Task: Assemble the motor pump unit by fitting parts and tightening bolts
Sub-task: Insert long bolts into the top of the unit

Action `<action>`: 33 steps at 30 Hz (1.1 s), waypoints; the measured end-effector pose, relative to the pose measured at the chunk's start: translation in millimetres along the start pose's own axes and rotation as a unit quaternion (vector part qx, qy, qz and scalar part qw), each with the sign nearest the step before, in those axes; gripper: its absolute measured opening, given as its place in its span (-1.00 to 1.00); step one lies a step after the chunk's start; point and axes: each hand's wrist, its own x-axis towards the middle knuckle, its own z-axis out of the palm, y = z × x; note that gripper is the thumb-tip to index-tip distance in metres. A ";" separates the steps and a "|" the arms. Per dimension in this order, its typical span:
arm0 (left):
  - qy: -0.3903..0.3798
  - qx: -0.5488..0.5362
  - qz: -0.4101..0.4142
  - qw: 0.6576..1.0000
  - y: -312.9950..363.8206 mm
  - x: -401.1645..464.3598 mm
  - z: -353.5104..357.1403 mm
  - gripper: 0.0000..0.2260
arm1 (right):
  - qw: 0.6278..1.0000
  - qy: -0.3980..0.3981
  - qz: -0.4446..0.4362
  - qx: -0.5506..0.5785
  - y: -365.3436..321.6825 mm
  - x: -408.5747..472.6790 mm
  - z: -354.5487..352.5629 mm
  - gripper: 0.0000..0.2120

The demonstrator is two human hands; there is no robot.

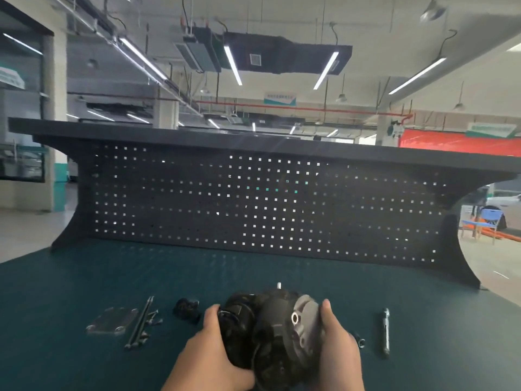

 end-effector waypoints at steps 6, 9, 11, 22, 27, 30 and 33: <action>-0.024 0.091 -0.017 0.995 35.9 -29.7 -42.9 -0.03 | 0.984 -0.137 0.036 0.111 -40.6 -27.0 -11.4 -0.61; -0.044 0.105 -0.020 0.993 57.1 -44.5 -73.7 -0.30 | 0.956 -0.162 0.115 0.217 -60.2 -43.2 -9.2 -0.49; -0.078 0.073 -0.017 0.994 69.6 -47.3 -92.8 -0.45 | 0.934 -0.174 0.157 0.268 -75.8 -50.8 -3.7 -0.50; -0.197 0.007 -0.078 0.977 91.6 18.3 -136.7 -0.66 | 0.945 -0.191 0.262 0.040 -139.2 -8.7 47.0 -0.63; -0.146 -0.028 -0.045 0.988 75.8 27.4 -131.7 -0.56 | 0.935 -0.171 0.309 0.007 -135.0 3.6 55.9 -0.67; -0.033 -0.028 -0.018 0.999 68.1 26.3 -123.1 -0.40 | 0.939 -0.150 0.308 -0.009 -133.3 8.4 55.7 -0.64; 0.053 0.014 0.045 0.997 61.2 18.8 -113.2 -0.40 | 0.947 -0.121 0.287 -0.075 -129.8 13.2 53.2 -0.55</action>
